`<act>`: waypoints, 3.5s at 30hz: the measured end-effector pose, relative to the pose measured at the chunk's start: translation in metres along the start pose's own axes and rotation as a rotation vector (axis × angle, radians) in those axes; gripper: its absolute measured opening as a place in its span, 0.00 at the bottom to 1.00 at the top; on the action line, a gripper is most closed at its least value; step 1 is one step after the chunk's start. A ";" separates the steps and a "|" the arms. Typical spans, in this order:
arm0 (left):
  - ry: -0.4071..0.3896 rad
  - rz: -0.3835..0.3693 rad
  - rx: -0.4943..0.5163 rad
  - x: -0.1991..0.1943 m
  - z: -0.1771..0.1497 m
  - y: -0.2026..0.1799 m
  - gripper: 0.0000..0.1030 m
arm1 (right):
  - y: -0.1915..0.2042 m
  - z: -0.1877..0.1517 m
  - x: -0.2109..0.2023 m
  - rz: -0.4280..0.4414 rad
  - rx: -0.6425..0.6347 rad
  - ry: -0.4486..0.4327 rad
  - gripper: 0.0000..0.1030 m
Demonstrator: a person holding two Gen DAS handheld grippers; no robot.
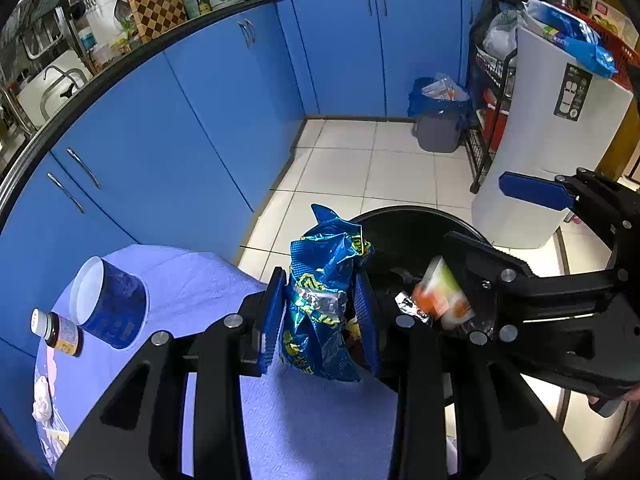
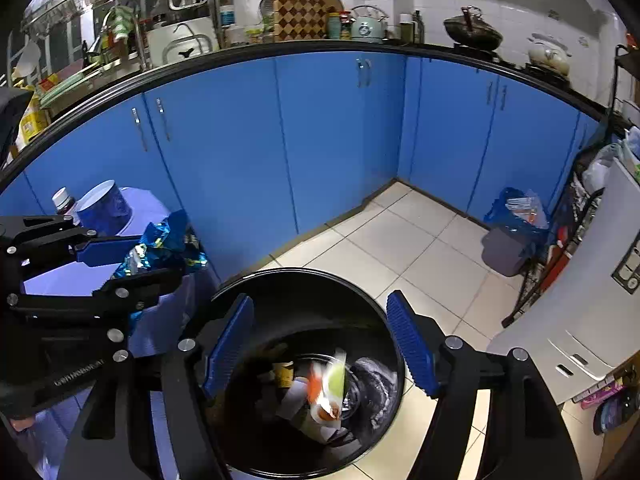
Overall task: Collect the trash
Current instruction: 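Open right tool to drop the cup while left tool releases the wrapper into the bin, then move both tools back over the table, then grasp the white lid with left tool while right tool grasps the blue cup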
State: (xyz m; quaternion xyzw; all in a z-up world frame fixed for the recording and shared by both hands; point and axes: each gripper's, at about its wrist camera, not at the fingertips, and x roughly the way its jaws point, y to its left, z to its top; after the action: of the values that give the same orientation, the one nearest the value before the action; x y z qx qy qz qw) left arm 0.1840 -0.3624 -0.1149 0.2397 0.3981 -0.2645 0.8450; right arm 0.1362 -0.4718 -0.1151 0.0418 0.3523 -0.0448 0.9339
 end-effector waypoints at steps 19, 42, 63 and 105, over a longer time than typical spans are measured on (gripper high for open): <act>-0.076 0.036 0.027 -0.014 0.016 -0.023 0.96 | -0.053 -0.004 -0.028 -0.173 0.088 -0.062 0.66; -0.065 0.176 -0.153 -0.062 -0.047 0.072 0.96 | 0.066 0.011 -0.040 -0.034 -0.109 -0.075 0.66; 0.066 0.382 -0.622 -0.102 -0.226 0.276 0.96 | 0.238 0.030 -0.003 0.216 -0.243 0.009 0.66; 0.085 0.405 -0.776 -0.076 -0.271 0.337 0.96 | 0.279 0.062 0.113 0.212 -0.282 0.141 0.93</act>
State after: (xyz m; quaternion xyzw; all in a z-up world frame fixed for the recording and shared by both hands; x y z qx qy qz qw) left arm 0.2097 0.0750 -0.1426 -0.0119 0.4474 0.0856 0.8902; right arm 0.2929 -0.2078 -0.1309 -0.0499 0.4135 0.1067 0.9029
